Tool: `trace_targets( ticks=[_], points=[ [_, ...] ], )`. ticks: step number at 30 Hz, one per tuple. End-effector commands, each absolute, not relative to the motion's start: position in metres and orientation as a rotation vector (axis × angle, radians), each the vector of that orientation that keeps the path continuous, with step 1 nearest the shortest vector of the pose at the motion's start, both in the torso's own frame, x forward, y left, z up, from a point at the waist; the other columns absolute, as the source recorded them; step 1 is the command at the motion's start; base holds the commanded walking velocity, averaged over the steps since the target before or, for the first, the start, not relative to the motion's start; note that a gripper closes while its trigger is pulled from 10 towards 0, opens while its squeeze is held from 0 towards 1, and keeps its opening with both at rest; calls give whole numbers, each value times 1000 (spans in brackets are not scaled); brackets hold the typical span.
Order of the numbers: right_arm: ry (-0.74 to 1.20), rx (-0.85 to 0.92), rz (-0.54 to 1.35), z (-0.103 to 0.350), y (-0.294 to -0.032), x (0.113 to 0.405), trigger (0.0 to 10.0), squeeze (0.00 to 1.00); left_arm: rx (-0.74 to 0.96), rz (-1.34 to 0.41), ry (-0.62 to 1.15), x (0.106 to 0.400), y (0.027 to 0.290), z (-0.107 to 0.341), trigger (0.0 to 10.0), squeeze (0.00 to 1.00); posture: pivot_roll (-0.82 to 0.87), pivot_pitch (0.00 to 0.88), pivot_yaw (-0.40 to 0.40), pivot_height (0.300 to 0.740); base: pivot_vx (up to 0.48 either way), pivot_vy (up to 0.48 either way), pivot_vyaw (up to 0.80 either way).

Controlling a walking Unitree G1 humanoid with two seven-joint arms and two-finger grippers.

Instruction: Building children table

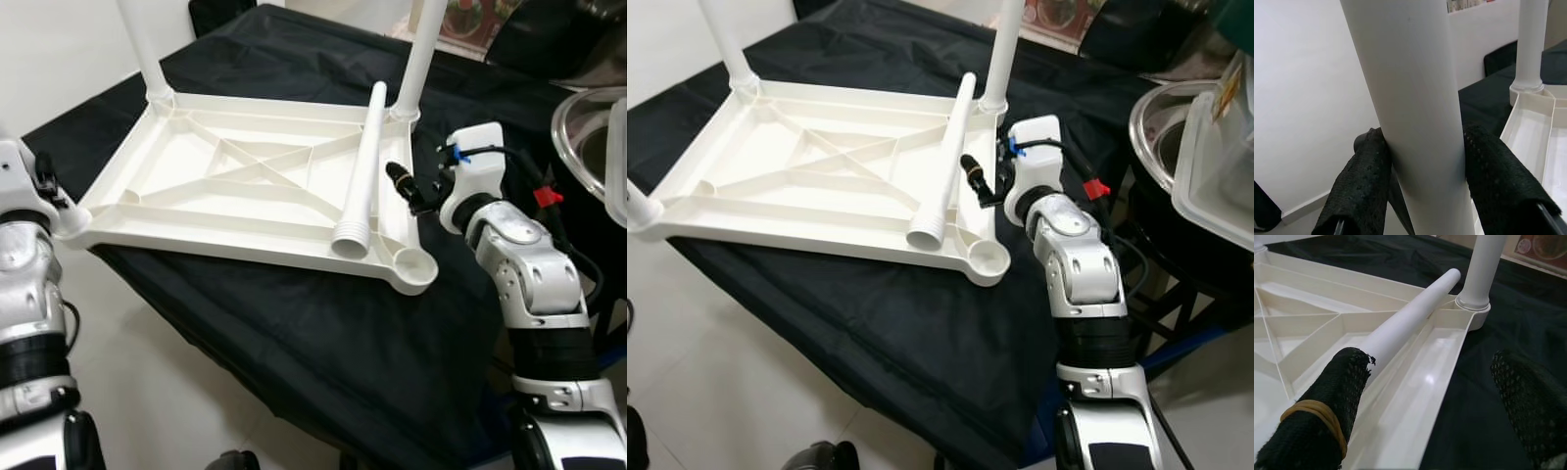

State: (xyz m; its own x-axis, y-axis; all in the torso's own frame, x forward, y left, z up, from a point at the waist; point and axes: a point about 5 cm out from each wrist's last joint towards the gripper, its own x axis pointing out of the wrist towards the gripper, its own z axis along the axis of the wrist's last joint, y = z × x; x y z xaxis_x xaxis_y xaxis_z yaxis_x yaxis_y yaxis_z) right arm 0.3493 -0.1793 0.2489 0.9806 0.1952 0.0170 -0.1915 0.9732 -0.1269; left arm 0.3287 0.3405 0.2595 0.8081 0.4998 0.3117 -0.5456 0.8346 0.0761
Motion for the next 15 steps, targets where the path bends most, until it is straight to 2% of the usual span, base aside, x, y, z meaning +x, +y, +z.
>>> trace_targets(
  ticks=[1, 2, 4, 5, 14, 15],
  points=[
    [-13, -122, 194, 245, -180, 346, 10000, 0, 216, 614, -415, 318, 355, 291, 5608, 0, -57, 198, -39, 740, 0, 0, 0],
    [-11, -122, 194, 245, -180, 346, 10000, 0, 231, 627, -413, 319, 359, 294, 9255, 0, -58, 199, -39, 740, 0, 0, 0],
    [-11, -122, 194, 245, -180, 346, 10000, 0, 231, 627, -413, 319, 359, 294, 9255, 0, -58, 199, -39, 740, 0, 0, 0],
    [-10, -122, 194, 245, -180, 346, 10000, 0, 245, 635, -406, 320, 361, 294, 10000, 0, -63, 201, -39, 740, 0, 0, 0],
    [-2, -120, 197, 244, -179, 345, 10000, 0, 319, 708, -388, 323, 377, 297, 10000, 0, -68, 198, -43, 740, 0, 0, 0],
    [-2, -120, 196, 244, -180, 345, 10000, 0, 307, 714, -388, 323, 379, 297, 10000, 1000, -68, 196, -41, 740, 0, 0, 0]
  ],
)
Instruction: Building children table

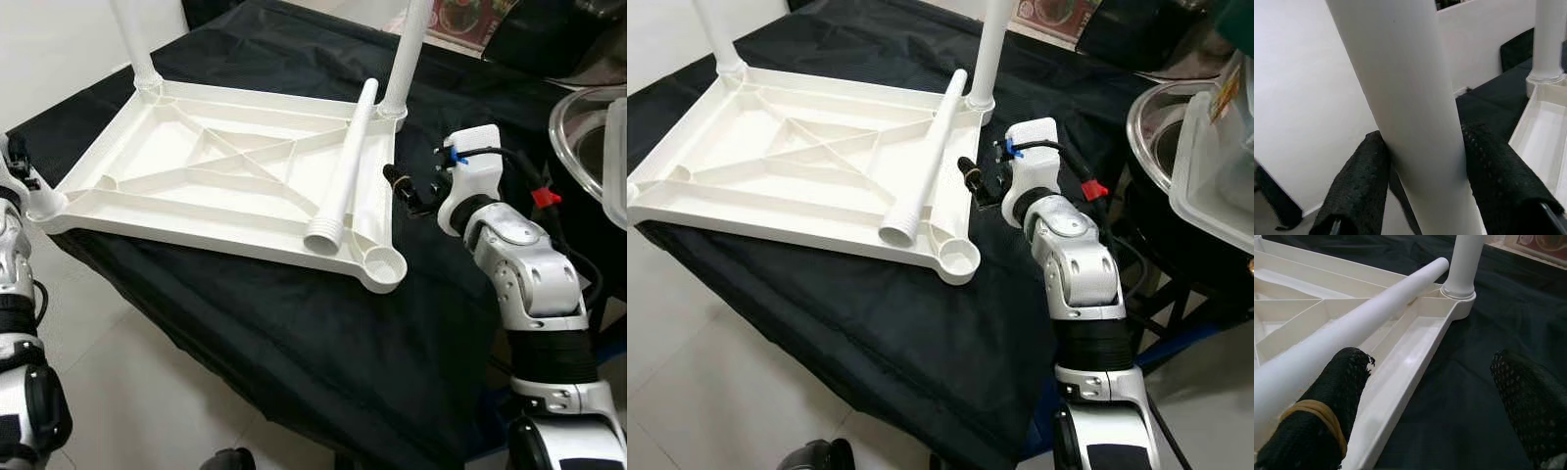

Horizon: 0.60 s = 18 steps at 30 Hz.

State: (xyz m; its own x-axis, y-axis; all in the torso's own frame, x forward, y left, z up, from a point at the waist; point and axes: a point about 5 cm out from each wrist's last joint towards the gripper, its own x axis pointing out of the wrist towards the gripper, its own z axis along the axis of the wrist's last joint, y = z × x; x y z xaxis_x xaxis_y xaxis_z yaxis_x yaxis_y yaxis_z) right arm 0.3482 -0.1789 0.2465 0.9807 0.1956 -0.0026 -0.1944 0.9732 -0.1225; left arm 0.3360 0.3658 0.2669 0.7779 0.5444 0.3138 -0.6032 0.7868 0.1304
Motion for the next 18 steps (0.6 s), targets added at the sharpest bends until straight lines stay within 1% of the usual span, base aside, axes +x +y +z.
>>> trace_targets(
  ticks=[1, 5, 7, 8, 9, 10, 11, 12, 13, 14, 15, 16, 17, 18],
  points=[
    [-1, -119, 196, 244, -180, 345, 10000, 0, 304, 717, -387, 323, 381, 297, 10000, 1000, -67, 194, -39, 740, 0, 0, 0],
    [-1, -115, 196, 244, -180, 345, 10000, 0, 293, 712, -396, 324, 381, 297, 10000, 1000, -67, 191, -34, 740, 0, 0, 0],
    [-1, -107, 211, 243, -178, 345, 10000, 0, 259, 644, -431, 327, 371, 299, 10000, 1000, -64, 190, -31, 740, 0, 0, 0],
    [-1, -107, 211, 243, -178, 345, 10000, 0, 259, 644, -431, 327, 371, 299, 10000, 1000, -64, 190, -31, 740, 0, 0, 0],
    [-2, -95, 221, 243, -176, 344, 10000, 0, 247, 591, -454, 329, 363, 300, 10000, 1000, -64, 190, -31, 740, 0, 0, 0],
    [-3, -84, 232, 243, -175, 344, 10000, 0, 223, 505, -484, 331, 350, 300, 10000, 1000, -60, 186, -28, 740, 0, 0, 0],
    [-3, -84, 232, 243, -175, 344, 10000, 0, 223, 505, -484, 331, 350, 300, 10000, 1000, -60, 186, -28, 740, 0, 0, 0],
    [-11, -73, 254, 244, -172, 343, 10000, 0, 201, 387, -512, 333, 331, 298, 10000, 1000, -57, 185, -25, 740, 0, 0, 0],
    [-11, -73, 254, 244, -172, 343, 10000, 0, 201, 387, -512, 333, 331, 298, 10000, 1000, -57, 185, -25, 740, 0, 0, 0],
    [-19, -67, 272, 244, -170, 342, 10000, 0, 188, 253, -523, 332, 308, 294, 10000, 1000, -55, 184, -24, 740, 0, 0, 0],
    [-19, -67, 272, 244, -170, 342, 10000, 0, 188, 253, -523, 332, 308, 294, 10000, 1000, -55, 184, -24, 740, 0, 0, 0],
    [-26, -63, 285, 244, -168, 341, 10000, 0, 157, 107, -510, 327, 282, 284, 10000, 1000, -50, 179, -19, 740, 0, 0, 0],
    [-29, -61, 291, 243, -167, 340, 10000, 0, 133, 15, -496, 323, 265, 278, 10000, 1000, -49, 177, -19, 740, 0, 0, 0],
    [-33, -58, 292, 242, -167, 339, 10000, 0, 113, -62, -474, 317, 248, 269, 10000, 0, -43, 173, -17, 740, 0, 0, 0]
  ],
)
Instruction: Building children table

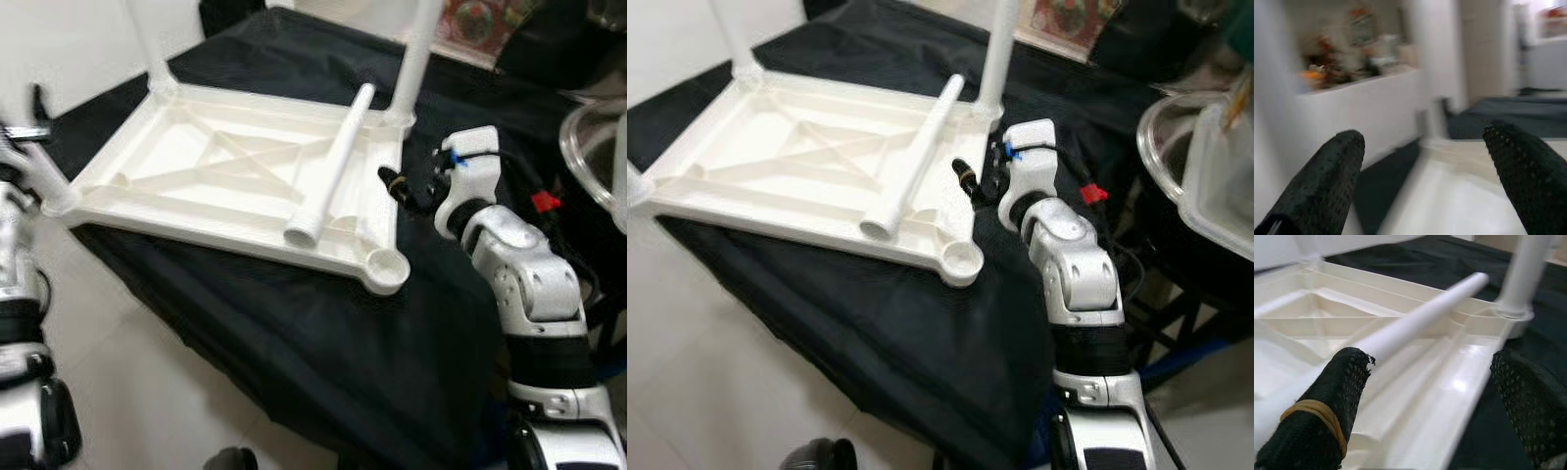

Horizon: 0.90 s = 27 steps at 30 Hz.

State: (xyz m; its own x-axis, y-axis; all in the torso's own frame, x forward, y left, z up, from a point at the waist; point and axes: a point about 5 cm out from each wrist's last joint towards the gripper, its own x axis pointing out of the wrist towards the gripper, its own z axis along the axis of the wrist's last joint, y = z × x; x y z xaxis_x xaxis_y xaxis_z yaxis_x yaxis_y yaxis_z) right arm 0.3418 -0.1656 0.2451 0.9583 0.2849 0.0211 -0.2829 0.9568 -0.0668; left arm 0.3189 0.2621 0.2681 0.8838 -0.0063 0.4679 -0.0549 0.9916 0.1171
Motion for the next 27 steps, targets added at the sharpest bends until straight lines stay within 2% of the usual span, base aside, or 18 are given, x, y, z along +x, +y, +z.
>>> trace_targets(
  ticks=[1, 4, 6, 7, 12, 20, 27],
  points=[
    [-36, -51, 294, 241, -166, 338, 10000, 0, 105, -125, -456, 311, 235, 262, 10000, 0, -43, 173, -17, 740, 0, 0, 0],
    [-43, -43, 295, 241, -166, 336, 10000, 0, 130, -187, -442, 303, 220, 256, 10000, 0, -38, 167, -17, 740, 0, 0, 0],
    [-53, -20, 305, 236, -164, 331, 10000, 0, 105, -275, -415, 288, 192, 244, 10000, 0, -25, 154, -18, 740, 0, 0, 0],
    [-53, -20, 305, 236, -164, 331, 10000, 0, 105, -275, -415, 288, 192, 244, 10000, 0, -25, 154, -18, 740, 0, 0, 0],
    [-41, -4, 320, 225, -159, 326, 10000, 0, 10, -318, -303, 278, 158, 216, 10000, 0, -19, 134, -17, 740, 0, 96, 0],
    [-56, -10, 317, 225, -157, 324, 10000, 0, -40, -346, -255, 273, 136, 208, 10000, 0, -25, 120, -15, 740, 0, 480, -700],
    [-89, 5, 304, 230, -158, 324, 10000, 0, -39, -345, -248, 272, 121, 211, 10000, 0, -30, 111, -11, 740, 0, 325, 0]
  ],
)
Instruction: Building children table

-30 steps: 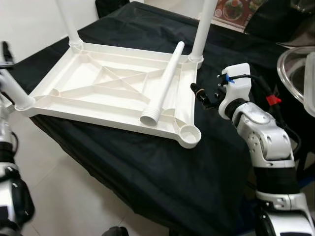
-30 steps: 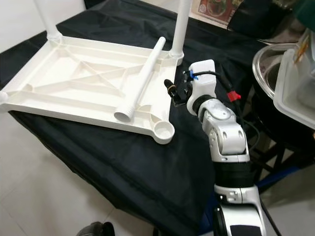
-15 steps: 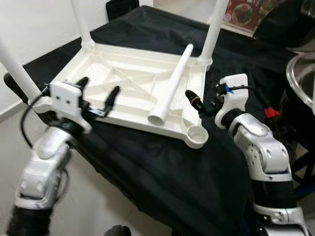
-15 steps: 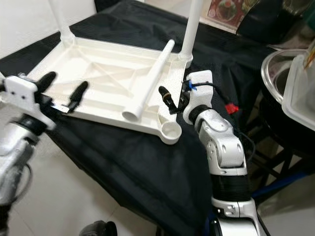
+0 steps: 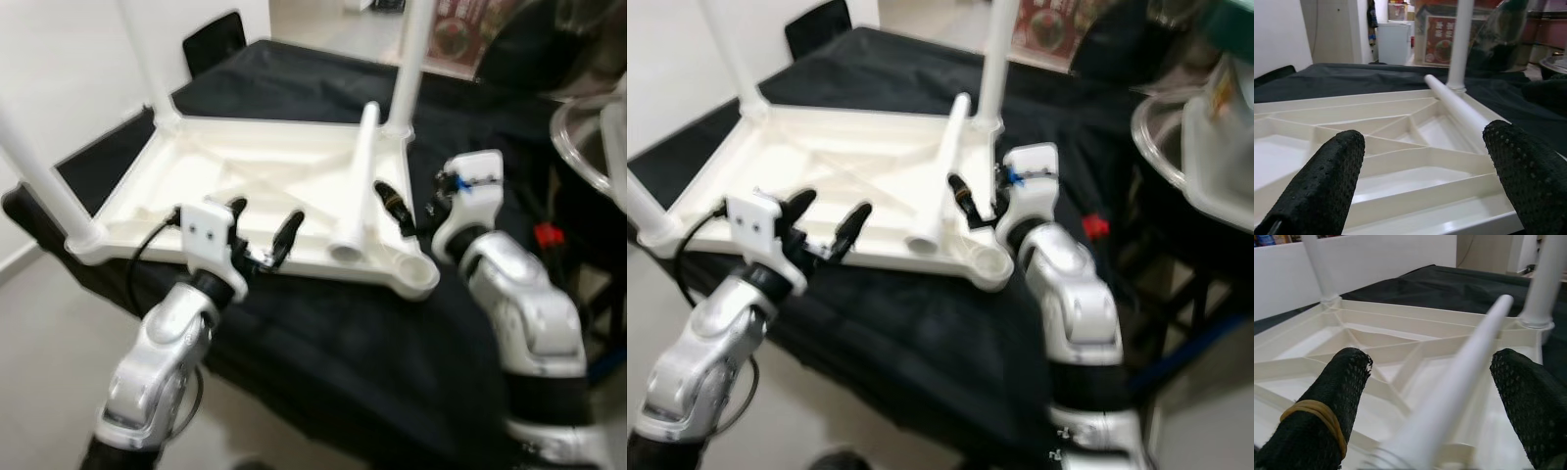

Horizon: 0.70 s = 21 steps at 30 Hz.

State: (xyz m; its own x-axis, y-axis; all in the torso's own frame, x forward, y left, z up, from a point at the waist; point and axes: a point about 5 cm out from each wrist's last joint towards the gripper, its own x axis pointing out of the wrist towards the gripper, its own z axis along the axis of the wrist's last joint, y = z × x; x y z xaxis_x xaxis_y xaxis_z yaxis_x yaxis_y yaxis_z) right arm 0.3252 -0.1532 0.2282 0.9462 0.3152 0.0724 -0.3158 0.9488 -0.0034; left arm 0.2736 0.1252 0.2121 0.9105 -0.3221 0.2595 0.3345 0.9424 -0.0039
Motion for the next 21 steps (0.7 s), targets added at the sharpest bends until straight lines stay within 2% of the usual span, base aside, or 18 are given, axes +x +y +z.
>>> trace_targets(
  ticks=[1, 20, 21],
  points=[
    [-91, 7, 303, 231, -158, 325, 10000, 0, -35, -344, -252, 272, 120, 211, 10000, 0, -30, 111, -11, 740, 0, 0, 0],
    [-120, -4, 346, 229, -153, 322, 10000, 0, 12, -291, -216, 267, 122, 199, 10000, 0, -27, 103, -9, 740, 0, 0, 0],
    [-131, -9, 361, 230, -154, 321, 10000, 0, 11, -295, -217, 266, 121, 199, 10000, 0, -28, 103, -7, 740, 255, 0, 800]
  ],
)
